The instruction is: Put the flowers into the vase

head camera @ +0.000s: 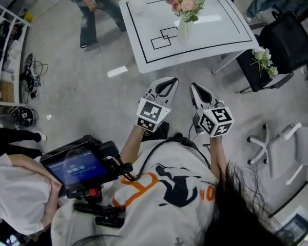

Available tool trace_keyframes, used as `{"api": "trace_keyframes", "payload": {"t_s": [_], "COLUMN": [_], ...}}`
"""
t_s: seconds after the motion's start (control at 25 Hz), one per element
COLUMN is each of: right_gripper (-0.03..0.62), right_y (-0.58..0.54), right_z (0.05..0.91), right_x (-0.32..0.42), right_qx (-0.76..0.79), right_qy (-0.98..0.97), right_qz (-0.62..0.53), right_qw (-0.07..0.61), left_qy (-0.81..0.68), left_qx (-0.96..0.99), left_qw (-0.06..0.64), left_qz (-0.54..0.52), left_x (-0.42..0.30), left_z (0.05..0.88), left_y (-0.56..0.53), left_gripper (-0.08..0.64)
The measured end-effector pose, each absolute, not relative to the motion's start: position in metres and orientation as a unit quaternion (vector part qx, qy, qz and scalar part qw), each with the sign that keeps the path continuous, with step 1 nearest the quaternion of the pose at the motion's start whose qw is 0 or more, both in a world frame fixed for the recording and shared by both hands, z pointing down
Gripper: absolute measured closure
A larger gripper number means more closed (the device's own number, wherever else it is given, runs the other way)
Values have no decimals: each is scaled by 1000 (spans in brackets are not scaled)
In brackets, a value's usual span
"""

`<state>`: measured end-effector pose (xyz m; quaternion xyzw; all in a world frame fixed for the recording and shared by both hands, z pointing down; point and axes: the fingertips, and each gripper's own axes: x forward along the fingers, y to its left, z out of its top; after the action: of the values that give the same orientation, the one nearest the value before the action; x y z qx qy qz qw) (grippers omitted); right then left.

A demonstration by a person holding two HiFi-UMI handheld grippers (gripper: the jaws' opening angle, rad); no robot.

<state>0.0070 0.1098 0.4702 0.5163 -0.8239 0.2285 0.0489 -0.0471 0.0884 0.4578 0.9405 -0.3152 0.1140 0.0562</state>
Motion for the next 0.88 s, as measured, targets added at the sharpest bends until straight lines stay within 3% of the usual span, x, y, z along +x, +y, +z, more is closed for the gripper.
{"api": "trace_keyframes", "payload": {"t_s": [0.88], "right_gripper": [580], "right_y": [195], "right_z": [455], "right_x": [37], "right_qx": [468], "right_qy": [-861], "right_qz": [194], "right_qw": [35], "left_qy": [-378], "left_qx": [917], "left_qw": [33], "left_qz": [125], "left_x": [-13], "left_z": [455], "left_y": [186], "left_gripper": [549]}}
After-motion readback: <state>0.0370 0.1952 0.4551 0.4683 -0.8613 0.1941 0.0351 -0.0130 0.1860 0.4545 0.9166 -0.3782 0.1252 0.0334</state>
